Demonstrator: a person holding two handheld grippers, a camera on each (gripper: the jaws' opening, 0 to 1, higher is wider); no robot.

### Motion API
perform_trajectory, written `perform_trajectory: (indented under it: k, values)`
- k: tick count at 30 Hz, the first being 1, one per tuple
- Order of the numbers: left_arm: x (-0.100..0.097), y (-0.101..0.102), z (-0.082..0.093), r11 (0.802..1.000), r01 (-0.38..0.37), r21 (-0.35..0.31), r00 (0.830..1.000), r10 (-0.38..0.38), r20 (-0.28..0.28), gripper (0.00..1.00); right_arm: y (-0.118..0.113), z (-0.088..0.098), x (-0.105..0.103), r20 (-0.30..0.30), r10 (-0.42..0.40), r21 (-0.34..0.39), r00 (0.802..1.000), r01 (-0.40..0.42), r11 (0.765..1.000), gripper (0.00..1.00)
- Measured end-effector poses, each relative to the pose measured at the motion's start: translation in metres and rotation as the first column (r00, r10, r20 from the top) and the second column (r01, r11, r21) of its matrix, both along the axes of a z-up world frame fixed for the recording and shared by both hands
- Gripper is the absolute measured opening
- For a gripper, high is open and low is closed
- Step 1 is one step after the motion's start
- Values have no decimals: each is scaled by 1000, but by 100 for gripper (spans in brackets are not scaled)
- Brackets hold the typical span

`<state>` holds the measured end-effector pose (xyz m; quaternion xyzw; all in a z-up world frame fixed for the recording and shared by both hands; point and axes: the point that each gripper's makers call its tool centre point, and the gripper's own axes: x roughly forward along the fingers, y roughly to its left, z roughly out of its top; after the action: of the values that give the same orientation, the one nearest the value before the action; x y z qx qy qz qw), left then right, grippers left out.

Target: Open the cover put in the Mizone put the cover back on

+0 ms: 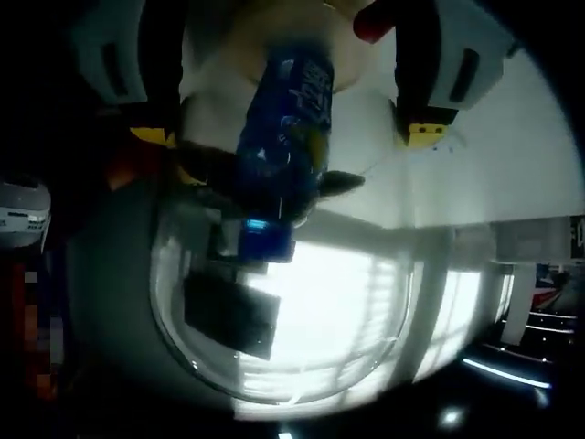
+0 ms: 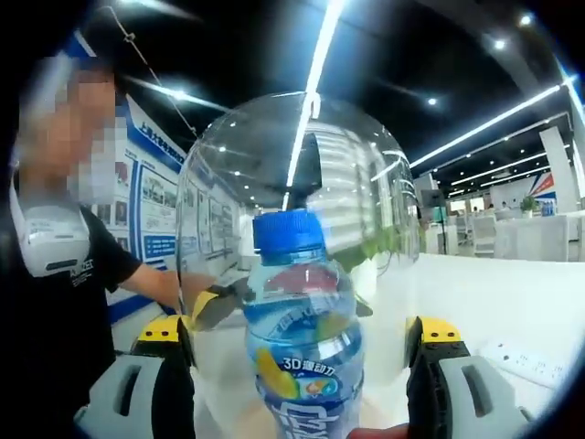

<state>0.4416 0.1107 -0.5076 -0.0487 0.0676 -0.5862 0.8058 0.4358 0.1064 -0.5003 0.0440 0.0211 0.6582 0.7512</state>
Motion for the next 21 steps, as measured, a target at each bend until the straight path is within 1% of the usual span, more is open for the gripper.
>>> perform_trajectory:
  k: [4, 5, 9, 13, 15, 18, 21]
  values:
    - [-1, 0, -9, 1000, 0, 29, 1000, 0, 2, 81, 1, -9, -1, 6, 5, -19, 1000, -5, 1000, 90]
    - [-2, -2, -8, 1000, 0, 29, 1000, 0, 9, 82, 0, -9, -1, 18, 4, -12, 1000, -4, 1000, 90]
    - [-3, -3, -10, 999, -2, 34, 1000, 1, 26, 82, -1, -10, -2, 29, 8, -21, 1000, -7, 1000, 90]
    - [-8, -8, -12, 999, -10, 42, 998, 7, 68, 82, -5, -14, -6, 55, 14, -13, 998, -13, 1000, 90]
    - [-12, -10, -14, 998, -12, 54, 994, 6, 105, 82, -8, -16, -11, 82, 14, -13, 997, -13, 1000, 90]
    - [-11, -8, -14, 999, -15, 37, 995, 11, 99, 82, -7, -15, -9, 77, 5, 2, 997, -5, 1000, 90]
    - [-14, -7, -14, 999, -20, 27, 995, 17, 101, 81, -8, -15, -11, 79, -9, -5, 997, 9, 1000, 90]
